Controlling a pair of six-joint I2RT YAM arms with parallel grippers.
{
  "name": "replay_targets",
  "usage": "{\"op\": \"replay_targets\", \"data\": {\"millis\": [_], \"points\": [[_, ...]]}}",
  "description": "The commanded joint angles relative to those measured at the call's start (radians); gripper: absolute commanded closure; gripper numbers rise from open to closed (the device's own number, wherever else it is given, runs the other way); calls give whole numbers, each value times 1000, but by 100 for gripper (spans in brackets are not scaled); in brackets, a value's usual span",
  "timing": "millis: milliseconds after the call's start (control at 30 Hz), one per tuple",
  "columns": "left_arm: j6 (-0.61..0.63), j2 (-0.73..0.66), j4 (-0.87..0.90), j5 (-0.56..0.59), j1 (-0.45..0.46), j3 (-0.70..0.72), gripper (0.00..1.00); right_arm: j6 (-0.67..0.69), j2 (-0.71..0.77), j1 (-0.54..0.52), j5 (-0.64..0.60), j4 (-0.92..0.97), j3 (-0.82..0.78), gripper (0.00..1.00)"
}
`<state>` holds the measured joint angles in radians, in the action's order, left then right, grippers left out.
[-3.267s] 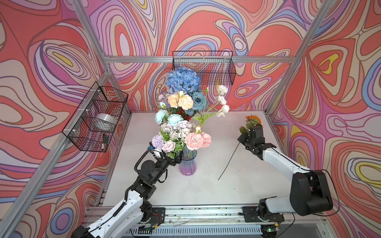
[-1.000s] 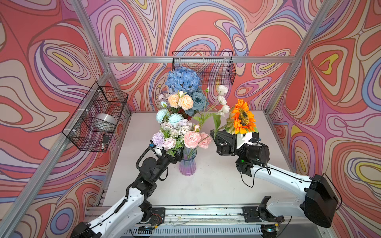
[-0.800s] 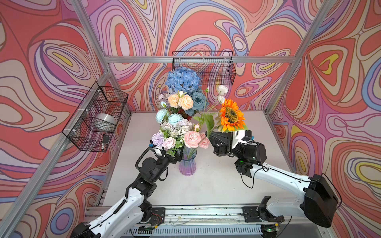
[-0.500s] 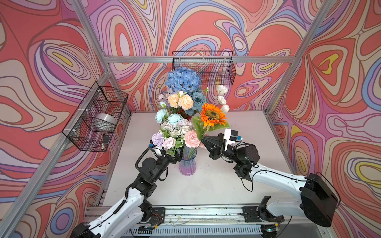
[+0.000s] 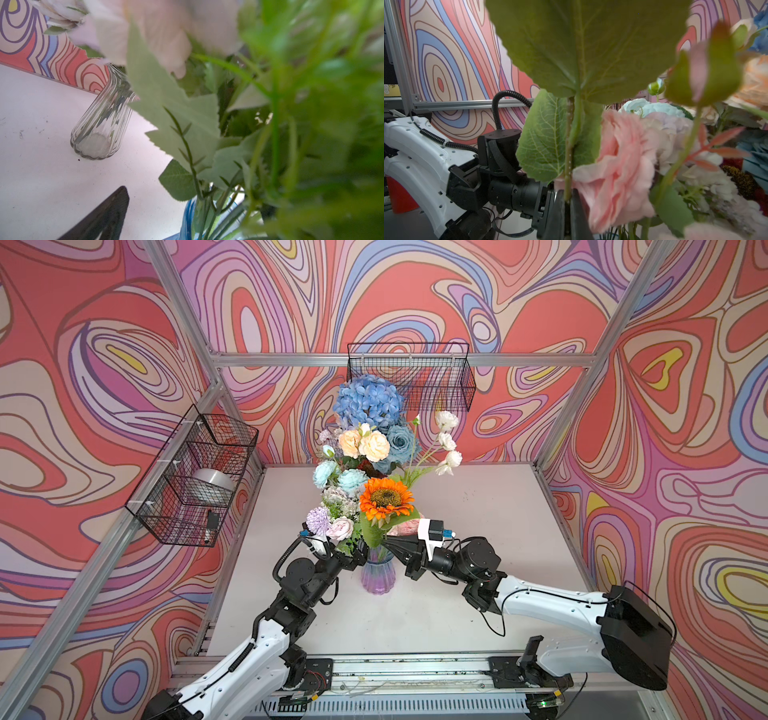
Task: Arrange flowers in a vase
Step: Place the flower in the vase, then move the vase to the top-center of the table.
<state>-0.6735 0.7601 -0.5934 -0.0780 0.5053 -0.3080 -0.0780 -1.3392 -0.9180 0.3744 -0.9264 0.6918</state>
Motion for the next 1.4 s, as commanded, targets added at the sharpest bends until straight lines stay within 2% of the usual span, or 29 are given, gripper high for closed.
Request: {"op": "replay_targets", "data": {"millis": [0,167,467,567,667,967,1100,1200,1233,1333,1367], "points": [[3,-24,18,-11,4,-20,0,50,-23,-10,-45,104,0,100],[-7,-82,93,-26,4,-1,0,53,-38,-9,-82,145,-20,100],[27,-211,342,-80,4,-17,0,43,-24,-10,-126,221,-37,99],[33,-247,434,-101,5,-29,0,40,9,-10,-133,255,-40,73],[24,-279,526,-127,4,-30,0,52,52,-9,-156,314,-41,59],[5,-389,692,-87,4,0,0,57,126,-10,-204,447,-69,45],[-27,-421,761,12,5,14,0,41,131,-10,-197,499,-70,36],[-70,-453,774,84,4,38,0,40,126,-10,-187,512,-84,26],[-78,-460,769,95,4,45,0,38,126,-9,-188,520,-89,20],[-103,-469,774,144,4,58,0,37,122,-10,-193,527,-111,15],[-109,-469,777,161,5,62,0,32,120,-10,-195,522,-119,2]]}}
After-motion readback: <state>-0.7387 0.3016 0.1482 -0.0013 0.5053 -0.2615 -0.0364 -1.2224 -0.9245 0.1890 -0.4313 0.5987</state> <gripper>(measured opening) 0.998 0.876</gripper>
